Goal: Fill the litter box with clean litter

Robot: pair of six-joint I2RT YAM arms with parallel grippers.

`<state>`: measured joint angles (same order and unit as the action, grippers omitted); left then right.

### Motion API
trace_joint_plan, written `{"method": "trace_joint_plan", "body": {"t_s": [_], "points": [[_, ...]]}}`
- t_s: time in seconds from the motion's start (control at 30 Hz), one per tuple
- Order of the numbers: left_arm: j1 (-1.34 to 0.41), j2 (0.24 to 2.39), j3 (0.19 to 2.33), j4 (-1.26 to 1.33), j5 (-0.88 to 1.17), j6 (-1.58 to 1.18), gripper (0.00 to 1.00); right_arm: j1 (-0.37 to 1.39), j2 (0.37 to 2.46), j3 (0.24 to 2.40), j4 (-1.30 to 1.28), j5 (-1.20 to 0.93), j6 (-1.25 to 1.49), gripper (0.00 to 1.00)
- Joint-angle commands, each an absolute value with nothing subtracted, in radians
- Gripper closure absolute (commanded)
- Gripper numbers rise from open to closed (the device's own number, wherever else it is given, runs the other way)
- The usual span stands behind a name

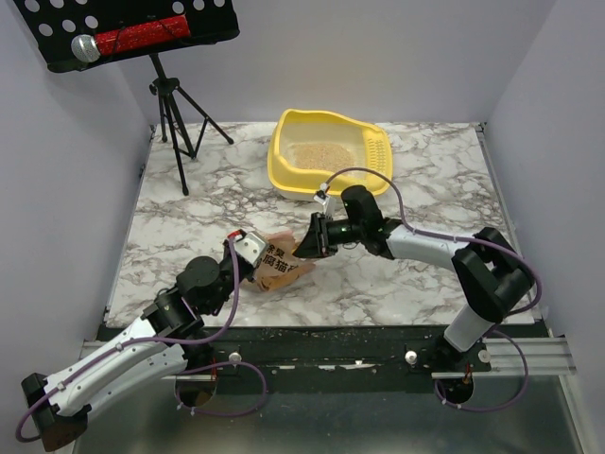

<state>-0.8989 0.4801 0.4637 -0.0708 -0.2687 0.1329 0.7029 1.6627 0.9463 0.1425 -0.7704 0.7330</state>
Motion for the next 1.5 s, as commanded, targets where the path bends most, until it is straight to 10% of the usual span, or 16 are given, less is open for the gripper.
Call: {"method": "trace_joint_plan", "body": {"t_s": [0.0, 0.3, 1.47], "points": [[-0.904, 0.474, 0.491, -0.029, -0.250, 0.124, 1.00, 0.726, 1.684, 0.853, 0.466, -0.818, 0.952, 0.99], [-0.904, 0.472, 0.486, -0.029, -0.247, 0.124, 1.00, 0.726, 1.692, 0.716, 0.948, -0.808, 1.198, 0.99], [-0.904, 0.462, 0.474, -0.011, -0.227, 0.135, 1.00, 0.506, 1.545, 0.328, 1.446, -0.830, 1.446, 0.99]]}}
